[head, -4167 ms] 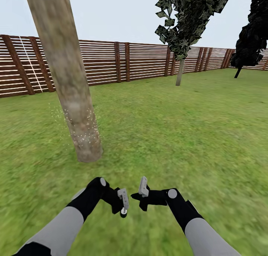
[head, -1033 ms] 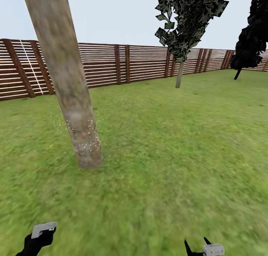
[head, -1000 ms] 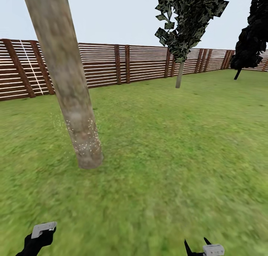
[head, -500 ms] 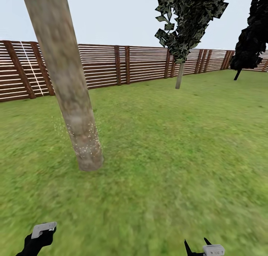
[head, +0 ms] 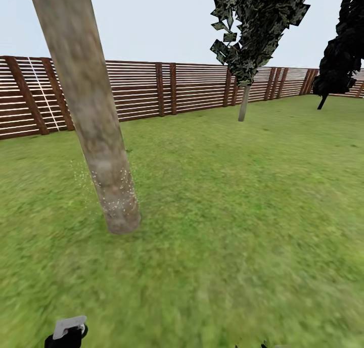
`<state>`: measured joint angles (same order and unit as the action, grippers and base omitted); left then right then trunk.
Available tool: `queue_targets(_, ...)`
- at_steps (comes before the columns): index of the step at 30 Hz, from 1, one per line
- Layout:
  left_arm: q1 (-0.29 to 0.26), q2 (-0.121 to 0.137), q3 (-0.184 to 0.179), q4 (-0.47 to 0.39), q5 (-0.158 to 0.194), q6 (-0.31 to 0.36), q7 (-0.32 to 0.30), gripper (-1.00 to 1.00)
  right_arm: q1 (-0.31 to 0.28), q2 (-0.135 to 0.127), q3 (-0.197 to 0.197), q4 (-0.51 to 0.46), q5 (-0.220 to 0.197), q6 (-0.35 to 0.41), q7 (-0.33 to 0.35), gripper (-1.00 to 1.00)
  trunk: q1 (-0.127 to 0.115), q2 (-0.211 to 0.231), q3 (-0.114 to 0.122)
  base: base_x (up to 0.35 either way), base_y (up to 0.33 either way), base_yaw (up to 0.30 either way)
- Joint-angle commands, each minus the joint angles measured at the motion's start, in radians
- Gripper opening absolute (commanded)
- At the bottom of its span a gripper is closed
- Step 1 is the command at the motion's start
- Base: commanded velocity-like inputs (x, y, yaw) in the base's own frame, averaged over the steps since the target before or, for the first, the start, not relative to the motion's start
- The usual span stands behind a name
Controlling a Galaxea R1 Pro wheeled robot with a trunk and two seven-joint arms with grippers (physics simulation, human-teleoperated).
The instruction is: In the garden, pick up the pesticide atomizer on the floor and spray pesticide onto both trees until each tree trunk is fully covered.
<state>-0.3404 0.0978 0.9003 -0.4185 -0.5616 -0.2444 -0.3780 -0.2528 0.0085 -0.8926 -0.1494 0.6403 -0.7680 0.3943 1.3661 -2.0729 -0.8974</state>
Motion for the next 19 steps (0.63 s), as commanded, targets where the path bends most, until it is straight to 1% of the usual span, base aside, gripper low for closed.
queue_targets(1,0.000,0.000,0.000,0.004,0.002,0.000,0.000,-1.00,0.000,0.000,-0.002,0.031,-0.002,0.001,0.000,1.00,0.000,0.000,0.000,0.000,0.000,0.000)
queue_targets(3,0.000,-0.001,0.000,0.007,0.002,0.000,-0.001,-1.00,0.001,-0.002,-0.003,0.054,-0.002,0.001,0.001,1.00,0.000,0.000,0.000,0.000,0.000,0.000)
queue_targets(7,0.000,-0.001,0.001,0.007,0.003,0.000,0.000,-1.00,0.001,-0.003,-0.002,0.056,-0.002,0.001,0.001,1.00,0.000,0.000,0.000,0.000,0.000,0.000)
queue_targets(10,0.000,0.004,0.003,0.006,0.009,0.000,0.001,-1.00,0.001,-0.004,-0.002,0.056,-0.002,0.001,0.001,1.00,0.000,0.000,0.000,0.000,0.000,0.000)
queue_targets(13,0.000,0.001,0.002,0.005,0.009,-0.001,0.001,-1.00,0.001,-0.004,-0.002,0.056,-0.002,0.001,0.001,1.00,0.000,0.000,0.000,0.000,0.000,0.000)
queue_targets(19,0.000,0.003,0.003,-0.004,0.009,0.000,0.001,-1.00,0.001,-0.004,-0.002,0.056,-0.002,0.002,0.001,1.00,0.000,0.000,0.000,0.000,0.000,0.000)
